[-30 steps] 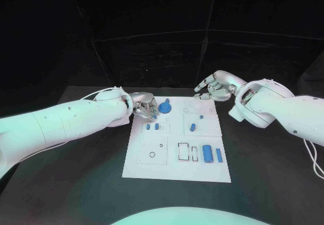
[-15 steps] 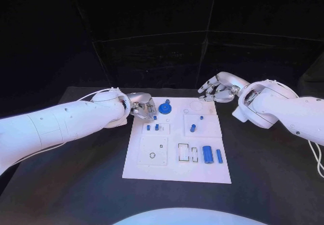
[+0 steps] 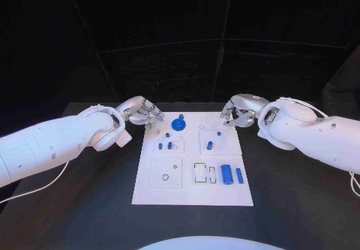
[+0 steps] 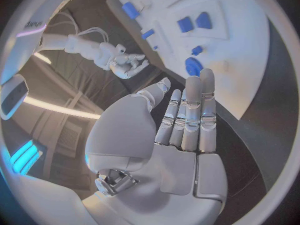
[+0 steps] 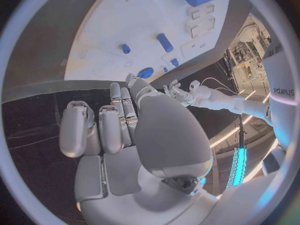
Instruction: Assemble the parts on the task board
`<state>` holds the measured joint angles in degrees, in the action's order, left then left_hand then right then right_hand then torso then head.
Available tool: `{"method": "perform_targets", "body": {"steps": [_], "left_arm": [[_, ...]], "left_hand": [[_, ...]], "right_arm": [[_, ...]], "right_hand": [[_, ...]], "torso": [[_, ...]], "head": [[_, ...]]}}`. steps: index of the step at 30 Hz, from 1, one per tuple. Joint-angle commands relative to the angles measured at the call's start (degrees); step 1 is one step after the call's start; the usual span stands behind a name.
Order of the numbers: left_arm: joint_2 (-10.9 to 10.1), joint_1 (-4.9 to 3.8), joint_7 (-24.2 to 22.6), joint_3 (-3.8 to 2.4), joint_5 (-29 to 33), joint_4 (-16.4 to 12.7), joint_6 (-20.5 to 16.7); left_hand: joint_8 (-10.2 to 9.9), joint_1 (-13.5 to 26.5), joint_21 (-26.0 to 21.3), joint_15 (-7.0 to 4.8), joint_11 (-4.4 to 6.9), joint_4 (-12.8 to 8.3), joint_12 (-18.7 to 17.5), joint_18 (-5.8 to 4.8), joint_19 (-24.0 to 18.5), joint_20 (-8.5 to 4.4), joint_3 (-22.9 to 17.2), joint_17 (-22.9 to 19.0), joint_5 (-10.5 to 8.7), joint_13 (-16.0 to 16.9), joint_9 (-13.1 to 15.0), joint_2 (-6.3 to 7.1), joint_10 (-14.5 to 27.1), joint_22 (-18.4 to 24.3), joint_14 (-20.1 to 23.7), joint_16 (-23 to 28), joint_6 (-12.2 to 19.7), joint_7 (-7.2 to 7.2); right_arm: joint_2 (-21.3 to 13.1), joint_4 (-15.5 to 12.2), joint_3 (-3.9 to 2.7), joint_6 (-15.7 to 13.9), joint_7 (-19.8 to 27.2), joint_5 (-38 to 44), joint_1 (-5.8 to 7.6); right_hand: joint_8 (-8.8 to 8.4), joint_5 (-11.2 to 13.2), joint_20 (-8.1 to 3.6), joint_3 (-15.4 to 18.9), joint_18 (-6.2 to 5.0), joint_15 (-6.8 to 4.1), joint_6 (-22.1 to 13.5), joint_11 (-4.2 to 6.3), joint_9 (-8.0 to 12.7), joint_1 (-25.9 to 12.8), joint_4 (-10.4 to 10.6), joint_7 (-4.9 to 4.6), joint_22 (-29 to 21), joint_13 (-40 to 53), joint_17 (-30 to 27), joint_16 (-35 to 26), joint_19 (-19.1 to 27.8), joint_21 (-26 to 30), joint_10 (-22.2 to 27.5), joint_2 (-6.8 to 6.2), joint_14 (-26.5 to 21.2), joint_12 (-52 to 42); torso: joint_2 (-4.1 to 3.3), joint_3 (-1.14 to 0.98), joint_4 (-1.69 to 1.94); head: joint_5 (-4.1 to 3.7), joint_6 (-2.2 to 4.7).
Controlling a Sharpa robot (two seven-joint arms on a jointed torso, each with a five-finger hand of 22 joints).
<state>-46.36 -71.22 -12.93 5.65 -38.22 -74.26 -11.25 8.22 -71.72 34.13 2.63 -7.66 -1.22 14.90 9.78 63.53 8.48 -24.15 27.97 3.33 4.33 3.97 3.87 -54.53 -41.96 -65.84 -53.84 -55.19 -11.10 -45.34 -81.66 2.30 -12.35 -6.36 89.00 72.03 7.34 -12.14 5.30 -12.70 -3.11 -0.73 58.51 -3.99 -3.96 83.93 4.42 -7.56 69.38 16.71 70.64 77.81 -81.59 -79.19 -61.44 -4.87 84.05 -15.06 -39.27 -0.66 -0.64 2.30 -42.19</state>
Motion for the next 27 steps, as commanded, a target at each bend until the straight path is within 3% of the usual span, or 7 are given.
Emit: {"method": "perform_targets", "body": {"steps": [1,3,8,27], "left_arm": [[-0.64,-0.09,-10.51,-0.04,25.99,-1.44,-2.49],[-1.12,-0.08,-12.21,-0.03,30.63,-2.48,-1.66],[-1.54,-0.08,-13.56,-0.02,34.09,-3.86,-0.31],[-1.89,-0.07,-14.09,0.05,35.51,-5.05,0.8]], "left_hand": [[0.32,1.04,-1.12,-0.02,0.29,1.25,1.39,0.75,-0.12,0.01,0.79,-0.65,0.13,0.3,0.14,-1.34,-1.0,0.96,0.36,0.34,-0.36,0.16],[0.64,0.91,-1.65,-0.19,0.53,1.44,2.48,0.79,0.21,-0.11,1.14,-0.97,0.15,0.54,0.21,-1.89,-1.49,1.51,0.33,0.23,-0.57,0.38],[1.75,-0.39,-2.48,-0.74,1.26,0.77,5.3,0.81,1.03,-0.61,1.75,-1.58,0.16,1.33,0.49,-2.24,-3.38,2.48,0.31,-0.05,-1.57,0.9],[2.81,0.21,-3.51,-0.87,1.47,1.44,7.24,0.72,1.69,-0.82,3.61,-2.35,0.13,1.76,0.59,-2.4,-3.31,3.55,0.42,-0.31,-1.84,1.1]], "right_arm": [[0.28,0.09,0.04,0.82,-1.31,10.51,-0.61],[0.66,0.34,0.07,0.99,-1.17,11.88,-1.26],[1.51,0.72,0.1,1.72,-0.78,12.67,-2.16],[3.9,2.3,0.13,4.37,0.8,12.08,-3.77]], "right_hand": [[-0.82,0.6,0.51,-1.85,-0.99,0.62,0.38,-0.21,0.12,-0.29,-0.18,-0.32,-0.07,-2.18,-0.94,-0.77,-0.07,0.4,-0.35,-1.12,2.33,1.23],[-1.49,0.87,0.7,-3.21,-1.05,0.77,0.36,-0.45,0.12,-0.67,-0.31,-0.48,-0.36,-3.82,-2.03,-1.41,0.03,0.57,-0.26,-1.67,2.22,2.23],[-2.2,1.15,0.94,-4.58,-1.05,0.99,0.39,-0.79,0.11,-1.25,-0.47,-0.73,-0.37,-5.52,-2.36,-1.53,0.01,0.6,-0.35,-2.29,2.23,3.13],[-3.12,1.68,0.93,-8.28,-1.07,0.9,1.59,-0.71,-0.02,-1.92,-1.63,-0.55,-0.39,-9.01,-2.75,-1.51,0.01,0.66,-1.5,-2.71,2.25,4.54]], "torso": [[-0.1,0.05,-0.02],[-0.08,0.06,-0.03],[-0.11,0.05,0.03],[-0.07,0.0,-0.07]], "head": [[0.4,0.15],[0.26,0.13],[0.26,0.13],[0.39,-0.22]]}}
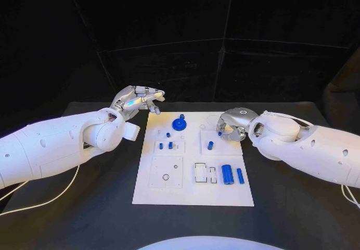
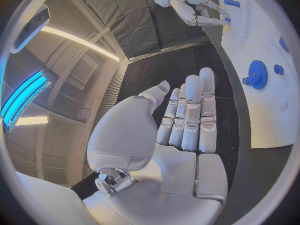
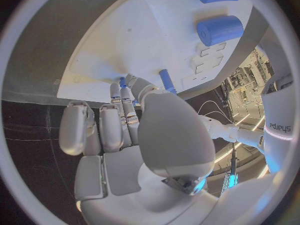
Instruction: Assemble the parts on the task board
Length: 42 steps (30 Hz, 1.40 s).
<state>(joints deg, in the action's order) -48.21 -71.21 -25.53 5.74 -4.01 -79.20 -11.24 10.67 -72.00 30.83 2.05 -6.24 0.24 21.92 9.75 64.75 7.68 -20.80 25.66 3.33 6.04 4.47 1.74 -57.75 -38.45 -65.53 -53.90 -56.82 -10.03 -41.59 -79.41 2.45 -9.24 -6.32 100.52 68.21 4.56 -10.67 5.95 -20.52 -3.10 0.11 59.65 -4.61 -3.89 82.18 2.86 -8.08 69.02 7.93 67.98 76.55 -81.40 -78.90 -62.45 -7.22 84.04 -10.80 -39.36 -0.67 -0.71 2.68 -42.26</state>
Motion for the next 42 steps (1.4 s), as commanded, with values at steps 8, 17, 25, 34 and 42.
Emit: {"method": "perform_targets", "body": {"steps": [8,17,25,34,42], "left_arm": [[-0.02,-0.08,-1.42,-0.02,1.31,-0.03,0.72],[-0.05,-0.08,-1.16,-0.02,1.31,0.08,0.66],[-0.21,-0.08,-0.78,-0.02,1.31,0.21,0.55],[-0.39,-0.08,-0.38,-0.02,1.31,0.33,0.37],[-0.61,-0.08,-0.09,-0.02,1.31,0.62,0.45]], "left_hand": [[0.43,0.39,-0.31,-0.3,0.07,-0.06,0.35,0.74,0.51,-0.03,0.37,-0.12,0.14,0.07,0.08,-0.3,0.0,0.15,0.14,-0.26,-0.17,0.05],[0.5,0.22,-0.41,-0.31,0.09,-0.13,0.5,0.74,0.57,-0.04,0.47,-0.2,0.15,0.09,0.08,-0.35,0.1,0.25,0.17,-0.28,-0.12,0.05],[0.58,-0.02,-0.54,-0.32,0.08,-0.25,0.66,0.74,0.66,-0.06,0.59,-0.3,0.16,0.11,0.07,-0.39,0.26,0.39,0.2,-0.31,-0.03,0.03],[0.61,-0.31,-0.73,-0.28,-0.01,-0.39,0.86,0.72,0.76,-0.05,0.76,-0.46,0.17,0.11,0.01,-0.45,0.6,0.58,0.28,-0.35,0.26,-0.11],[0.66,-0.61,-0.96,-0.19,-0.13,-0.59,1.06,0.69,0.74,-0.02,0.94,-0.62,0.17,0.1,-0.04,-0.42,0.93,0.78,0.48,-0.34,0.51,-0.29]], "right_arm": [[0.84,0.62,-0.02,2.0,1.11,0.3,-0.27],[1.34,1.32,-0.02,2.38,0.45,0.49,-0.49],[1.43,1.65,-0.02,-0.53,-1.49,1.95,-0.59],[1.01,0.54,-0.03,-3.87,-1.71,2.16,-0.62],[-1.37,-2.86,-0.09,-7.32,-2.36,1.25,-0.59]], "right_hand": [[-0.15,0.46,0.23,-2.65,-1.05,-0.03,2.15,0.01,-0.3,-0.3,-1.06,-0.15,0.24,-1.56,0.0,-0.04,-0.31,0.22,-2.4,0.17,2.3,0.41],[0.16,2.38,-0.05,-5.26,-0.98,-0.39,4.22,0.33,-0.49,0.14,-2.51,-0.03,0.75,-2.41,0.33,0.39,-0.58,-0.11,-4.63,1.54,2.37,0.73],[0.34,4.78,-0.44,-8.42,-0.91,-0.72,5.74,0.64,-0.61,0.96,-4.42,0.08,1.16,-2.73,0.77,0.86,-0.79,-0.4,-6.48,3.27,2.43,1.22],[0.25,5.04,-0.48,-8.94,-0.89,-0.75,5.92,0.66,-0.6,0.6,-4.73,0.09,1.3,-2.87,0.95,1.02,-0.86,-0.49,-6.71,3.28,2.45,1.53],[0.12,5.15,-0.5,-9.22,-0.87,-0.76,5.94,0.62,-0.55,0.22,-4.98,0.05,1.4,-2.99,1.01,1.12,-0.91,-0.56,-6.76,3.03,2.45,1.84]], "torso": [[0.02,0.01,-0.05],[0.0,0.03,0.0],[0.03,0.03,0.01],[0.09,0.03,-0.03],[0.14,0.07,-0.05]], "head": [[-0.08,-0.29],[-0.18,-0.58],[-0.27,-0.7],[-0.28,-0.78],[-0.41,-0.7]]}}
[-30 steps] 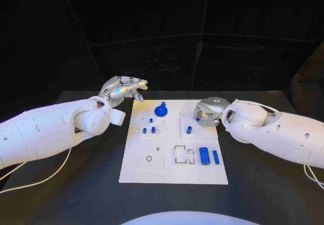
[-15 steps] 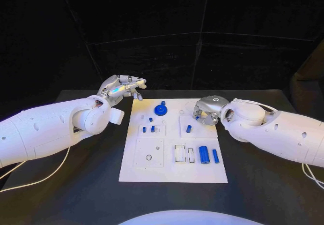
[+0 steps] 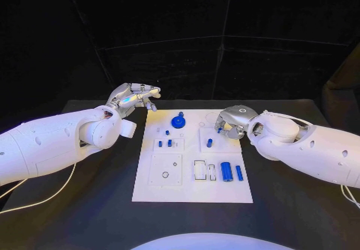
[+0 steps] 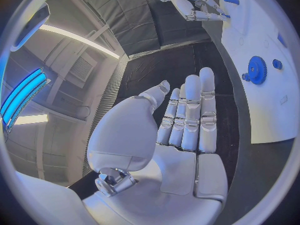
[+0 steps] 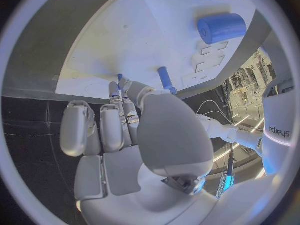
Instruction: Assemble the parts on the task board
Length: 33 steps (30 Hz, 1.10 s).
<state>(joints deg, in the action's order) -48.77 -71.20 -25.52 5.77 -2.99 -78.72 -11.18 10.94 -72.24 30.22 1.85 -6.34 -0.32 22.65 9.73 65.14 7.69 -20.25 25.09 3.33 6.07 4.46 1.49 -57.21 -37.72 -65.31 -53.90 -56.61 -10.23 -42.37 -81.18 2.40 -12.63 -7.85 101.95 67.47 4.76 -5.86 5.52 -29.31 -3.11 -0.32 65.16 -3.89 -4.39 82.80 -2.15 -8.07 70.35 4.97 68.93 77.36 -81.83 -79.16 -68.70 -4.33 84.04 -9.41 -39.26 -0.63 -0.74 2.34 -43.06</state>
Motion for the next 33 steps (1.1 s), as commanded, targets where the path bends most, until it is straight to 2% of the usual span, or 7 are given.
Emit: {"method": "perform_targets", "body": {"steps": [1,11,18,25,27,30,33], "left_arm": [[-0.04,-0.09,-0.07,-0.05,0.29,0.23,0.39],[-0.16,-0.1,0.06,-0.05,0.29,0.94,0.34],[-0.13,-0.1,0.01,-0.05,0.29,0.85,0.42],[0.06,-0.1,-0.03,-0.05,0.29,0.06,0.59],[0.16,-0.1,-0.05,-0.05,0.29,-0.12,0.76],[0.49,-0.11,-0.22,-0.05,0.29,-0.02,0.97],[0.75,-0.11,-0.33,-0.06,0.29,0.02,1.04]], "left_hand": [[0.41,-0.44,-0.4,0.03,-0.05,-0.08,0.38,0.71,0.34,-0.02,0.42,-0.08,0.17,0.08,-0.03,-0.16,0.46,0.09,0.3,-0.35,0.35,-0.12],[0.46,-0.54,-0.54,0.1,-0.17,-0.16,0.52,0.7,0.36,0.02,0.61,-0.19,0.16,0.07,-0.06,-0.09,0.7,0.22,0.4,-0.38,0.53,-0.29],[0.49,-0.56,-0.61,0.15,-0.24,-0.17,0.59,0.68,0.38,0.05,0.72,-0.24,0.16,0.06,-0.07,-0.08,0.85,0.29,0.43,-0.4,0.64,-0.38],[0.49,-0.56,-0.61,0.15,-0.24,-0.17,0.59,0.68,0.38,0.05,0.72,-0.24,0.16,0.06,-0.07,-0.08,0.85,0.29,0.43,-0.4,0.64,-0.38],[0.51,-0.57,-0.65,0.18,-0.28,-0.18,0.63,0.68,0.39,0.06,0.79,-0.27,0.16,0.06,-0.08,-0.06,0.94,0.33,0.45,-0.42,0.7,-0.42],[0.63,-1.0,-0.76,0.2,-0.31,-0.55,0.84,0.69,0.46,0.09,0.95,-0.39,0.17,0.06,-0.09,0.16,1.15,0.45,0.52,-0.49,0.84,-0.45],[0.72,-1.27,-0.82,0.2,-0.32,-0.76,0.98,0.7,0.51,0.1,1.03,-0.45,0.18,0.07,-0.09,0.25,1.25,0.52,0.55,-0.54,0.9,-0.47]], "right_arm": [[-0.91,-1.49,-0.06,-4.22,-0.89,-0.38,0.16],[-4.03,-6.6,-0.3,-8.8,-0.45,-1.99,0.26],[-4.4,-11.49,-0.49,-10.84,0.55,-3.41,0.29],[-1.81,-14.49,-0.5,-8.97,1.23,-4.19,0.28],[-0.58,-14.52,-0.47,-8.02,1.48,-4.31,0.26],[1.56,-13.84,-0.33,-6.76,1.81,-4.27,0.14],[3.12,-13.05,-0.12,-5.46,1.87,-3.98,-0.42]], "right_hand": [[-0.1,0.36,-0.07,-0.45,-0.87,-0.32,0.43,-0.11,-0.05,-0.45,0.01,0.03,0.07,-0.04,0.05,0.31,-0.48,-0.3,-0.5,0.11,2.45,0.48],[-0.21,0.38,-0.08,-0.63,-0.85,-0.32,0.41,-0.12,-0.01,-0.72,-0.18,0.03,0.18,-0.14,0.12,0.39,-0.52,-0.37,-0.49,-0.15,2.46,0.72],[-0.27,0.27,-0.09,-0.79,-0.82,-0.33,0.42,-0.12,0.01,-0.78,-0.34,0.01,0.32,-0.18,0.25,0.49,-0.58,-0.45,-0.53,-0.25,2.48,0.84],[-0.3,0.14,-0.1,-0.91,-0.84,-0.35,0.44,-0.14,0.02,-0.88,-0.42,-0.02,0.26,-0.22,0.21,0.49,-0.56,-0.43,-0.57,-0.29,2.47,0.93],[-0.31,0.13,-0.1,-0.92,-0.84,-0.35,0.44,-0.14,0.02,-0.88,-0.42,-0.03,0.24,-0.22,0.22,0.5,-0.55,-0.42,-0.58,-0.29,2.47,0.93],[-0.37,0.02,-0.1,-1.07,-0.86,-0.34,0.4,-0.17,0.04,-0.96,-0.47,-0.06,0.17,-0.26,0.14,0.46,-0.51,-0.38,-0.56,-0.23,2.44,1.05],[-0.42,-0.03,-0.1,-1.17,-0.86,-0.33,0.36,-0.2,0.06,-1.03,-0.5,-0.09,0.15,-0.29,0.16,0.49,-0.5,-0.37,-0.55,-0.2,2.44,1.13]], "torso": [[0.05,0.04,-0.01],[-0.02,0.02,0.0],[-0.05,0.02,0.06],[-0.05,0.09,0.16],[-0.05,0.18,0.19],[-0.08,0.12,0.13],[-0.05,0.09,0.01]], "head": [[-0.07,0.09],[-0.14,0.2],[0.03,0.06],[0.94,-0.31],[0.94,-0.25],[0.92,-0.19],[1.62,-0.34]]}}
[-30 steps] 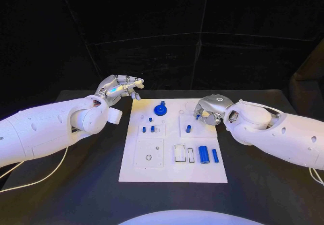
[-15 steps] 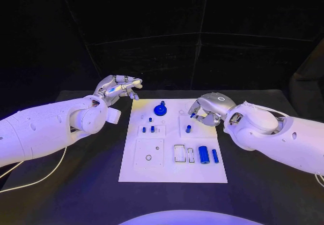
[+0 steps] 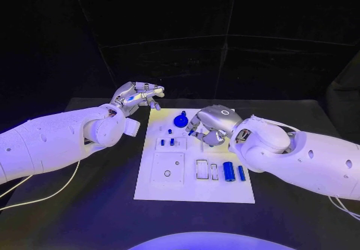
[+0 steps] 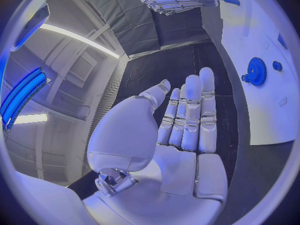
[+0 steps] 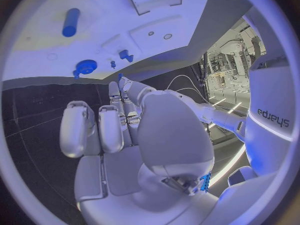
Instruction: Assemble the parts on the task board
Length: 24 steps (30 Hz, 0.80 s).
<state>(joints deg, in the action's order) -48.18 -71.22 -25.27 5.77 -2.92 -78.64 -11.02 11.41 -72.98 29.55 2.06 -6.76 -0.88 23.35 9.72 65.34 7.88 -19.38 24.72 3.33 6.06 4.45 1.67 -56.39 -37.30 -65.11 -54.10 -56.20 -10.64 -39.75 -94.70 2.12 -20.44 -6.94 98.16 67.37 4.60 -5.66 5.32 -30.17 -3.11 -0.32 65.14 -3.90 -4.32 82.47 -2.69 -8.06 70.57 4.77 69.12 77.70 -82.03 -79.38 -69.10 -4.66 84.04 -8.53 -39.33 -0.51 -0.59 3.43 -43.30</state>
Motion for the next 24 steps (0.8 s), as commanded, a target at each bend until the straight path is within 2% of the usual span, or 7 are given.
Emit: {"method": "perform_targets", "body": {"steps": [1,4,6,10,14,20,24], "left_arm": [[0.26,-0.1,-0.61,-0.05,0.22,-0.07,0.92],[0.51,-0.11,-0.65,-0.05,0.22,-0.14,1.02],[0.67,-0.11,-0.66,-0.06,0.22,-0.16,1.08],[0.86,-0.11,-0.61,-0.06,0.22,-0.22,1.16],[0.99,-0.11,-0.51,-0.06,0.22,-0.23,1.28],[1.15,-0.11,-0.47,-0.06,0.22,-0.23,1.36],[1.21,-0.11,-0.44,-0.05,0.22,-0.22,1.4]], "left_hand": [[0.25,-0.53,-0.14,-0.01,0.1,-0.2,0.27,0.7,0.31,-0.09,0.16,-0.09,0.18,0.08,-0.08,0.07,0.43,0.1,0.35,-0.34,0.49,-0.06],[0.29,-0.63,-0.17,-0.01,0.1,-0.29,0.34,0.71,0.33,-0.09,0.2,-0.11,0.18,0.08,-0.08,0.11,0.46,0.12,0.36,-0.36,0.52,-0.06],[0.29,-0.63,-0.17,-0.01,0.1,-0.29,0.34,0.71,0.33,-0.09,0.2,-0.11,0.18,0.08,-0.08,0.11,0.46,0.12,0.36,-0.36,0.52,-0.06],[0.33,-0.72,-0.19,-0.01,0.09,-0.37,0.4,0.71,0.35,-0.09,0.24,-0.14,0.18,0.08,-0.07,0.15,0.49,0.15,0.37,-0.38,0.54,-0.07],[0.33,-0.72,-0.19,-0.01,0.09,-0.37,0.4,0.71,0.35,-0.09,0.24,-0.14,0.18,0.08,-0.07,0.15,0.49,0.15,0.37,-0.38,0.54,-0.07],[0.33,-0.72,-0.19,-0.01,0.09,-0.37,0.4,0.71,0.35,-0.09,0.24,-0.14,0.18,0.08,-0.07,0.15,0.49,0.15,0.37,-0.38,0.54,-0.07],[0.35,-0.75,-0.2,-0.01,0.09,-0.39,0.42,0.71,0.35,-0.09,0.26,-0.16,0.18,0.08,-0.07,0.16,0.51,0.16,0.38,-0.39,0.55,-0.08]], "right_arm": [[0.96,0.74,0.25,2.93,0.92,-0.04,-0.64],[2.1,1.48,0.43,4.38,0.67,0.67,-1.73],[2.68,1.82,0.49,5.01,0.55,1.12,-2.46],[3.89,2.45,0.56,5.96,0.46,1.69,-3.53],[4.77,2.87,0.61,6.36,0.39,2.18,-4.19],[5.62,3.39,0.7,7.0,0.4,2.54,-4.79],[6.09,3.72,1.07,7.34,0.39,2.8,-5.09]], "right_hand": [[-0.27,-0.24,0.1,-0.31,-0.86,-0.33,0.37,-0.19,0.0,-0.71,0.03,-0.1,-0.08,-0.1,-0.03,0.15,-0.29,-0.14,-0.14,0.11,2.44,0.26],[-0.35,-0.26,0.11,-0.38,-0.86,-0.31,0.28,-0.23,0.03,-0.82,-0.03,-0.14,-0.07,-0.15,0.01,0.19,-0.29,-0.15,-0.08,0.07,2.43,0.39],[-0.36,-0.27,0.11,-0.39,-0.86,-0.31,0.27,-0.24,0.04,-0.84,-0.04,-0.15,-0.08,-0.15,0.01,0.2,-0.29,-0.14,-0.07,0.06,2.43,0.41],[-0.41,-0.28,0.12,-0.44,-0.86,-0.29,0.22,-0.26,0.06,-0.88,-0.08,-0.17,-0.07,-0.18,-0.01,0.19,-0.28,-0.15,-0.04,0.05,2.43,0.48],[-0.41,-0.28,0.12,-0.44,-0.86,-0.29,0.22,-0.26,0.06,-0.88,-0.08,-0.17,-0.07,-0.18,-0.01,0.19,-0.28,-0.15,-0.04,0.05,2.43,0.48],[-0.45,-0.3,0.12,-0.48,-0.87,-0.28,0.17,-0.28,0.07,-0.96,-0.1,-0.21,-0.12,-0.2,-0.08,0.16,-0.26,-0.12,-0.02,0.05,2.41,0.54],[-0.45,-0.3,0.12,-0.48,-0.87,-0.28,0.17,-0.28,0.07,-0.96,-0.1,-0.21,-0.12,-0.2,-0.08,0.16,-0.26,-0.12,-0.02,0.05,2.41,0.54]], "torso": [[0.0,-0.02,-0.13],[-0.02,-0.04,-0.1],[-0.01,-0.11,-0.1],[-0.07,-0.1,-0.09],[0.02,-0.06,-0.13],[-0.01,-0.1,-0.16],[-0.01,-0.08,-0.18]], "head": [[0.72,-0.27],[0.81,-0.47],[1.27,-0.75],[1.9,-1.12],[2.11,-1.51],[2.42,-1.73],[2.56,-1.91]]}}
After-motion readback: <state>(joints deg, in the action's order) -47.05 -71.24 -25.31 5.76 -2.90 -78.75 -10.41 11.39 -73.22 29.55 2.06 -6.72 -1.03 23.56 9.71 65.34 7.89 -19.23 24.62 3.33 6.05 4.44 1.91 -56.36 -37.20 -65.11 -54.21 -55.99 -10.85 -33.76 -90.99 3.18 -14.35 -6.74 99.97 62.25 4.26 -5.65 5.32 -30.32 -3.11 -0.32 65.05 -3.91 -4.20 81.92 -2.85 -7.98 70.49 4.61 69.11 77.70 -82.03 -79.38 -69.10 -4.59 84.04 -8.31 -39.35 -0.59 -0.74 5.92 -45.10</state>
